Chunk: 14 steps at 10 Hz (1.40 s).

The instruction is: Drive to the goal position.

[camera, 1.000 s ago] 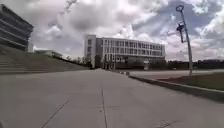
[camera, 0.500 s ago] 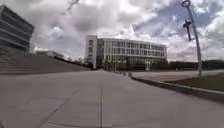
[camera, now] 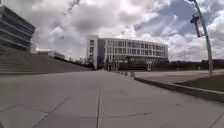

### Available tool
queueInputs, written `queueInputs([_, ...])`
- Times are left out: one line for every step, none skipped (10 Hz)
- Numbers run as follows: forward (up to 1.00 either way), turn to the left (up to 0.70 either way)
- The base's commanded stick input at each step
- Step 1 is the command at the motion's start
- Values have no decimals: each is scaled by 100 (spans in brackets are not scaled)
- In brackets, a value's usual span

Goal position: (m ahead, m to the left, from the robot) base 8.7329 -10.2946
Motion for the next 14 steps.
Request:
queueInputs([100,4])
queueInputs([100,4])
queueInputs([100,4])
queueInputs([100,4])
queueInputs([100,4])
queueInputs([100,4])
queueInputs([100,4])
queueInputs([100,4])
queueInputs([100,4])
queueInputs([100,4])
queueInputs([100,4])
queueInputs([100,4])
queueInputs([100,4])
queueInputs([100,3])
